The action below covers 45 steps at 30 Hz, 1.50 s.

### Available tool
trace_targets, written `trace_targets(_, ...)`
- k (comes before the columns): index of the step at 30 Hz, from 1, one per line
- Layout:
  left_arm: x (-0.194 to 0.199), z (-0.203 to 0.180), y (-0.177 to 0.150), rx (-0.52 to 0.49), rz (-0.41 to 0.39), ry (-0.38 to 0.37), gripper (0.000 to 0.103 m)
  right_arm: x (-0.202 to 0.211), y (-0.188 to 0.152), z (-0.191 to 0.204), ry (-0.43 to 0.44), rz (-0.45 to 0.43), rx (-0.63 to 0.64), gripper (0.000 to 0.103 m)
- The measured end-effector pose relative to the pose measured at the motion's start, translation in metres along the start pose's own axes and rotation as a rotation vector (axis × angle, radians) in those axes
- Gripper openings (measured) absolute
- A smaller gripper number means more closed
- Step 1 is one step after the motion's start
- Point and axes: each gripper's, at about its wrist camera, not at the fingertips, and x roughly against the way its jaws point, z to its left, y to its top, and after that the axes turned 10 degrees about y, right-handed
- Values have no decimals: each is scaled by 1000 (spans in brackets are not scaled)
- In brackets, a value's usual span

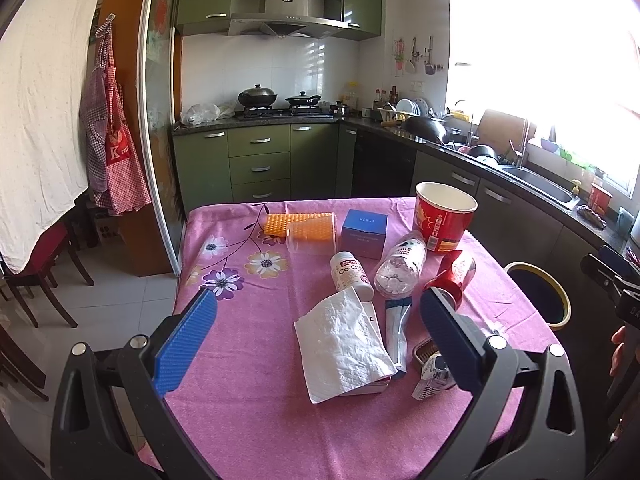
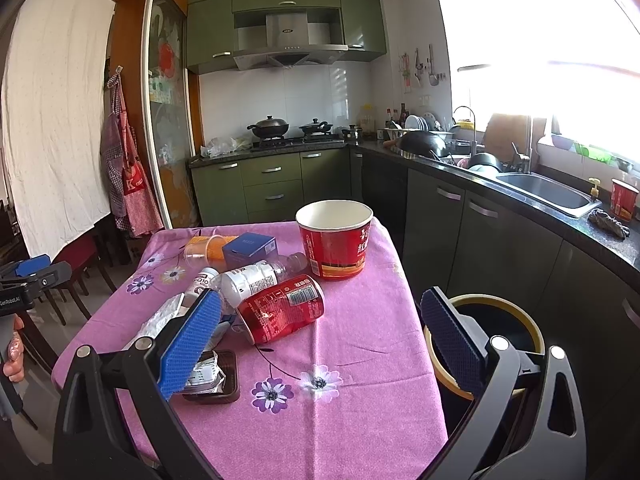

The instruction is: Collect trash

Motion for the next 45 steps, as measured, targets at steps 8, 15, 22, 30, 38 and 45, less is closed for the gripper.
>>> trace_targets(8,0,-3,0,-6,3,-5,97,-1,-1,0,1,1,0,99)
trace_targets(15,-1,-3,-1,-5,5,-3,97,-2,-1,0,-1,2,-1,99)
trace_targets(22,-1,-3,-2,-7,7,-5,97,-5,-3,0,1,5,-2,99)
trace_targets(30,-2,-2,-4,-9,13,-3,97,-8,-5,0,1,9,-5,99)
trace_targets(38,-2,-3,-4,-10,16,-2,97,-10,-7,0,4,12,-8,99)
trace_targets(45,-2,-3,-4,-10,17,-2,97,-9,-7,1,3,12,-5,99)
